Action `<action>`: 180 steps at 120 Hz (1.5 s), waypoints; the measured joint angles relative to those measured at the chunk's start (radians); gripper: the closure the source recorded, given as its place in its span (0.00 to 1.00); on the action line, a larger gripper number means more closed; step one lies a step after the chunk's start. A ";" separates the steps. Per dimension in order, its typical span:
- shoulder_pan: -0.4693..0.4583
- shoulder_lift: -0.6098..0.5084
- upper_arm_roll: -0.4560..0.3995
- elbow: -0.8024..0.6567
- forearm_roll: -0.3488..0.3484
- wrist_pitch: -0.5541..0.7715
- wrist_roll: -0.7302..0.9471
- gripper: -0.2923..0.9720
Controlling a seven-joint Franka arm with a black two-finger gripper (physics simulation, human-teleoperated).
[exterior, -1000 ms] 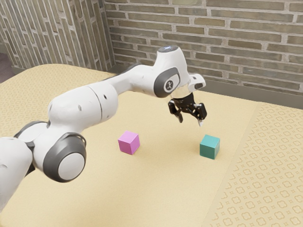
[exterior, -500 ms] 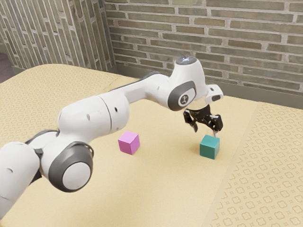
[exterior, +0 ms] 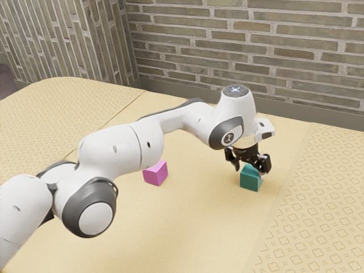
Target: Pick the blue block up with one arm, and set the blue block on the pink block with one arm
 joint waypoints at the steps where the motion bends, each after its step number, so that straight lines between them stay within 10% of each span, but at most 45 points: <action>1: 0.000 0.001 0.000 0.000 0.001 0.000 -0.001 0.28; 125: -0.013 0.028 0.048 -0.003 0.042 0.095 -0.121 0.46; 180: 0.268 -0.662 0.053 -0.891 0.032 0.205 -0.092 0.46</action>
